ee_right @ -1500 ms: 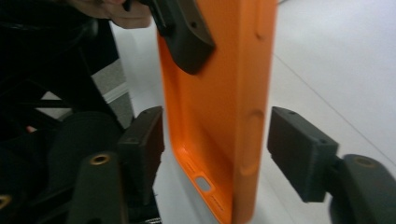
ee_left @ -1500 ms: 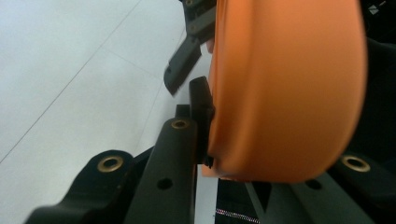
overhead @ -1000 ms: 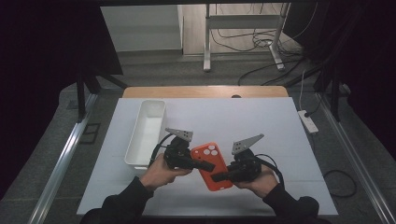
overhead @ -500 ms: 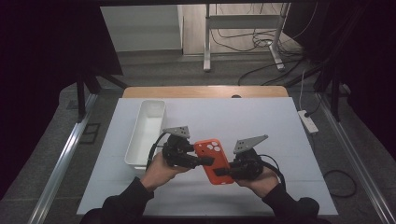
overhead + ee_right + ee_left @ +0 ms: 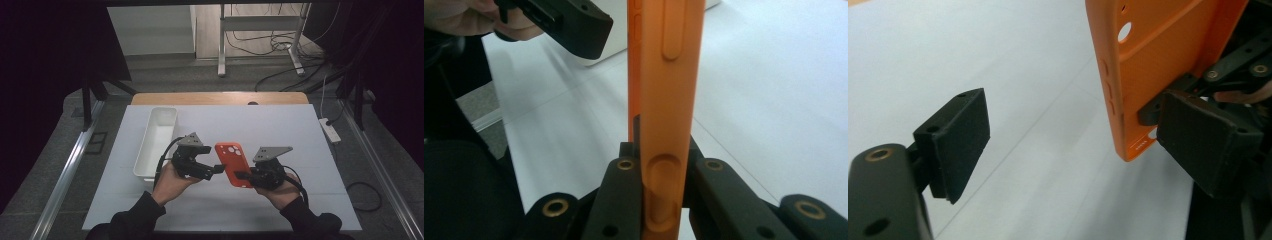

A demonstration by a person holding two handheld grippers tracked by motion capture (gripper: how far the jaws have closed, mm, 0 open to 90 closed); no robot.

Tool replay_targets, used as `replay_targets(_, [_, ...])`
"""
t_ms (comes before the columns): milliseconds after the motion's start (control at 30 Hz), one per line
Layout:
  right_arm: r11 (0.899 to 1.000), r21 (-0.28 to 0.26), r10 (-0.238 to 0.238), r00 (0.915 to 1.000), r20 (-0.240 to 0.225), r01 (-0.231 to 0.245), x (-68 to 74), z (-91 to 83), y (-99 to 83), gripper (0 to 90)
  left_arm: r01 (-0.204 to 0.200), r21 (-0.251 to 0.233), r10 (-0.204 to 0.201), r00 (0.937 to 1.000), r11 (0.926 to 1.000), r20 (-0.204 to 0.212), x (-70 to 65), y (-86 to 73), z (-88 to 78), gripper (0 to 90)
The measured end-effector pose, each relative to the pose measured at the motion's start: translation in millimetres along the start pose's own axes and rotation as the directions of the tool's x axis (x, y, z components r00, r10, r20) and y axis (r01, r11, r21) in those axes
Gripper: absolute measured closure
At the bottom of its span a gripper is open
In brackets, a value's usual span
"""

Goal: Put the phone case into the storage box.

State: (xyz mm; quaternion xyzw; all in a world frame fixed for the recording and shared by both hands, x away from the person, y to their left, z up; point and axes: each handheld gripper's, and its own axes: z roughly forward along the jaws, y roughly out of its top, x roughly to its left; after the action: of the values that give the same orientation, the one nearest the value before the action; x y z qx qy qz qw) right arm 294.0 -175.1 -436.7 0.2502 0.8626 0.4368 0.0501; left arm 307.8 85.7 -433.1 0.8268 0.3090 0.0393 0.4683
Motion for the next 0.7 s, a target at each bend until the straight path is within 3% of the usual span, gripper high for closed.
replay_targets(200, [1.0,0.002,0.013,0.9992,0.039,-0.013,0.1,1.6,-0.7,86.0,-0.001,0.001,0.001,0.9994,1.0,-0.035,-3.1,-0.3,-0.2,25.3])
replay_targets(700, [1.0,0.003,-0.008,0.9974,0.072,0.008,5.1,7.7,-0.2,86.0,0.029,0.02,-0.029,0.9995,0.9994,0.008,-3.8,-0.5,2.4,45.5])
